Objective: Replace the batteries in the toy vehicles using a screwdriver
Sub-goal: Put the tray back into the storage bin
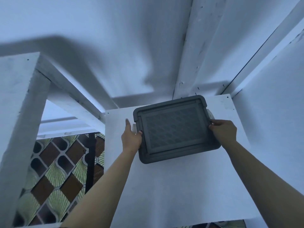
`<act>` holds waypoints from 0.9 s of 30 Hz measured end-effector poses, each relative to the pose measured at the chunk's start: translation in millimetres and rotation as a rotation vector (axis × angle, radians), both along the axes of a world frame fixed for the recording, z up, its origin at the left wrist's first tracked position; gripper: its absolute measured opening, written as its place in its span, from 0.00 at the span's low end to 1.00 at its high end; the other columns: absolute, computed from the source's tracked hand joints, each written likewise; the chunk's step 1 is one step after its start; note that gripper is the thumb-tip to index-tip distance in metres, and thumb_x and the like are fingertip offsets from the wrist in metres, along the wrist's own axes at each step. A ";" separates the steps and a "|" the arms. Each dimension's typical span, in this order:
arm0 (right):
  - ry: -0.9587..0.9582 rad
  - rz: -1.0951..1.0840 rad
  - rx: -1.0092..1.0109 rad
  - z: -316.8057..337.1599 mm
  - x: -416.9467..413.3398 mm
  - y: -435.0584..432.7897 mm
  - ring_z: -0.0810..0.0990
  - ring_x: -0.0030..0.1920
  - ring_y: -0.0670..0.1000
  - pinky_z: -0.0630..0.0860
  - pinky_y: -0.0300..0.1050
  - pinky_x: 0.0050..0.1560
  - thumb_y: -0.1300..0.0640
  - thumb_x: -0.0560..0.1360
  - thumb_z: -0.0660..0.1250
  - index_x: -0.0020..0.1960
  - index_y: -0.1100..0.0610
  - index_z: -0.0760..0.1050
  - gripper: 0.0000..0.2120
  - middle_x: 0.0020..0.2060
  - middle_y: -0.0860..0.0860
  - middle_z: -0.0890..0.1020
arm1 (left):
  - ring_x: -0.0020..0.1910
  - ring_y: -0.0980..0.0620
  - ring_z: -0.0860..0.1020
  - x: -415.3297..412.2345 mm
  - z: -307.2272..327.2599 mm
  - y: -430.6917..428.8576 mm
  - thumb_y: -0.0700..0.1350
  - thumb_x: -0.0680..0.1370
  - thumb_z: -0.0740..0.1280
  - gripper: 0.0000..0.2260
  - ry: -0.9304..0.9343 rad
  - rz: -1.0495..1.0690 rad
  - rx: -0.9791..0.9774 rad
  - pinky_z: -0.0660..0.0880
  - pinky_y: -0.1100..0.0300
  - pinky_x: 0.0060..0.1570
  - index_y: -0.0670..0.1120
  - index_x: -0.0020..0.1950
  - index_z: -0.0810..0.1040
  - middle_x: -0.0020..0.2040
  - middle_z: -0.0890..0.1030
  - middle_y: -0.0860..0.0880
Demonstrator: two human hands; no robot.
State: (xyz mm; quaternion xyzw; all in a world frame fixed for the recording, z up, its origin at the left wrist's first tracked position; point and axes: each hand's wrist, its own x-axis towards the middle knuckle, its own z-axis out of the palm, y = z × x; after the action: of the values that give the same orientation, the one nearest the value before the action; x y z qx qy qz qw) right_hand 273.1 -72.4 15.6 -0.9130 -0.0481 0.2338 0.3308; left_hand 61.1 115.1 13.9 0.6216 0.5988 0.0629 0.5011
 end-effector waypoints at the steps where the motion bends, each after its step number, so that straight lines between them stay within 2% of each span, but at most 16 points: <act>1: 0.015 -0.036 0.008 -0.8 -1.0 1.4 0.76 0.59 0.55 0.65 0.37 0.54 0.63 0.75 0.66 0.64 0.60 0.77 0.17 0.61 0.57 0.80 | 0.66 0.41 0.71 0.1 0.9 0.7 0.41 0.81 0.64 0.29 0.023 0.062 -0.049 0.72 0.58 0.51 0.43 0.79 0.55 0.72 0.68 0.42; 3: 0.006 -0.114 0.036 -3.6 -3.6 5.1 0.75 0.53 0.54 0.67 0.40 0.51 0.63 0.75 0.67 0.66 0.59 0.73 0.20 0.61 0.58 0.77 | 0.62 0.39 0.74 -1.9 -2.5 5.3 0.43 0.79 0.67 0.22 0.036 0.147 -0.141 0.75 0.54 0.51 0.37 0.71 0.68 0.68 0.72 0.40; 5: 0.022 -0.160 0.046 -5.2 -5.2 7.4 0.75 0.56 0.56 0.67 0.42 0.50 0.62 0.75 0.68 0.69 0.59 0.68 0.23 0.64 0.60 0.73 | 0.54 0.38 0.77 -4.8 -4.2 9.6 0.43 0.78 0.69 0.14 -0.005 0.191 -0.208 0.77 0.45 0.55 0.36 0.60 0.76 0.59 0.78 0.39; 7: 0.105 -0.154 0.034 -6.7 -2.7 7.4 0.75 0.60 0.59 0.68 0.44 0.52 0.61 0.76 0.67 0.69 0.61 0.69 0.22 0.64 0.59 0.74 | 0.53 0.37 0.78 -7.6 -5.1 12.8 0.42 0.76 0.72 0.17 -0.049 0.255 -0.276 0.77 0.43 0.56 0.34 0.61 0.76 0.57 0.79 0.39; 10: 0.240 -0.132 0.064 -6.1 5.8 -1.0 0.76 0.54 0.59 0.73 0.51 0.57 0.62 0.75 0.67 0.62 0.65 0.75 0.16 0.58 0.59 0.79 | 0.56 0.35 0.77 -7.8 -8.9 16.0 0.40 0.74 0.74 0.21 -0.086 0.301 -0.323 0.76 0.41 0.58 0.32 0.62 0.75 0.60 0.78 0.36; 13: 0.384 -0.157 0.149 -2.8 10.1 -10.9 0.76 0.51 0.60 0.74 0.53 0.53 0.65 0.74 0.69 0.60 0.68 0.75 0.15 0.53 0.59 0.79 | 0.58 0.36 0.76 -7.2 -8.3 17.1 0.39 0.73 0.75 0.20 -0.088 0.327 -0.302 0.74 0.42 0.61 0.33 0.62 0.76 0.60 0.78 0.38; 15: 0.432 -0.165 0.188 -4.4 8.4 -15.3 0.76 0.52 0.60 0.75 0.54 0.52 0.65 0.74 0.69 0.59 0.68 0.76 0.14 0.53 0.60 0.79 | 0.57 0.38 0.76 -8.4 -11.9 17.1 0.39 0.73 0.74 0.19 -0.095 0.343 -0.274 0.74 0.44 0.62 0.34 0.61 0.77 0.57 0.78 0.41; 17: 0.374 -0.170 0.183 -6.2 3.2 -16.3 0.78 0.51 0.60 0.76 0.55 0.55 0.65 0.73 0.71 0.57 0.66 0.77 0.14 0.53 0.60 0.80 | 0.52 0.42 0.76 -7.1 -13.0 14.5 0.39 0.74 0.74 0.16 -0.079 0.350 -0.207 0.75 0.50 0.59 0.35 0.58 0.78 0.52 0.78 0.43; 19: 0.224 -0.147 0.138 -6.1 -5.0 -14.9 0.78 0.49 0.56 0.75 0.51 0.55 0.63 0.73 0.71 0.57 0.64 0.79 0.13 0.53 0.58 0.82 | 0.49 0.45 0.77 -5.5 -14.3 10.6 0.41 0.74 0.73 0.13 -0.015 0.304 -0.075 0.74 0.56 0.53 0.37 0.56 0.80 0.50 0.80 0.44; 21: 0.043 -0.108 0.088 -7.2 -14.6 -13.3 0.77 0.48 0.53 0.72 0.45 0.52 0.62 0.73 0.70 0.57 0.63 0.80 0.13 0.51 0.55 0.82 | 0.48 0.45 0.78 -3.3 -12.8 5.1 0.42 0.76 0.71 0.10 0.065 0.199 0.086 0.72 0.58 0.50 0.38 0.53 0.81 0.48 0.81 0.44; 23: -0.118 -0.055 0.021 -10.4 -23.7 -12.2 0.77 0.46 0.53 0.69 0.41 0.50 0.61 0.74 0.69 0.54 0.63 0.81 0.11 0.46 0.55 0.82 | 0.43 0.46 0.76 -2.0 -12.4 -1.6 0.42 0.78 0.68 0.07 0.152 0.045 0.260 0.68 0.59 0.45 0.37 0.49 0.80 0.46 0.80 0.44; 26: -0.245 0.036 -0.052 -22.3 -26.8 -13.0 0.74 0.40 0.56 0.66 0.40 0.40 0.59 0.74 0.67 0.42 0.59 0.78 0.04 0.40 0.56 0.77 | 0.40 0.46 0.70 -5.3 -13.6 -9.3 0.41 0.80 0.63 0.10 0.251 -0.167 0.481 0.65 0.56 0.40 0.35 0.47 0.77 0.46 0.77 0.39; 27: -0.261 0.061 -0.066 -25.5 -25.8 -12.9 0.71 0.38 0.56 0.64 0.40 0.36 0.60 0.74 0.66 0.37 0.57 0.73 0.07 0.37 0.56 0.74 | 0.39 0.45 0.70 -7.5 -14.2 -9.7 0.41 0.81 0.62 0.10 0.255 -0.215 0.519 0.65 0.56 0.40 0.34 0.47 0.77 0.46 0.76 0.38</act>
State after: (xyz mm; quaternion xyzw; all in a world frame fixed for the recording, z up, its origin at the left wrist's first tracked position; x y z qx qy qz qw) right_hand 247.2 -85.3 -9.9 -0.9441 -0.1106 0.1244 0.2845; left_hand 53.6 105.4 -0.3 0.7914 0.5517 0.0817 0.2503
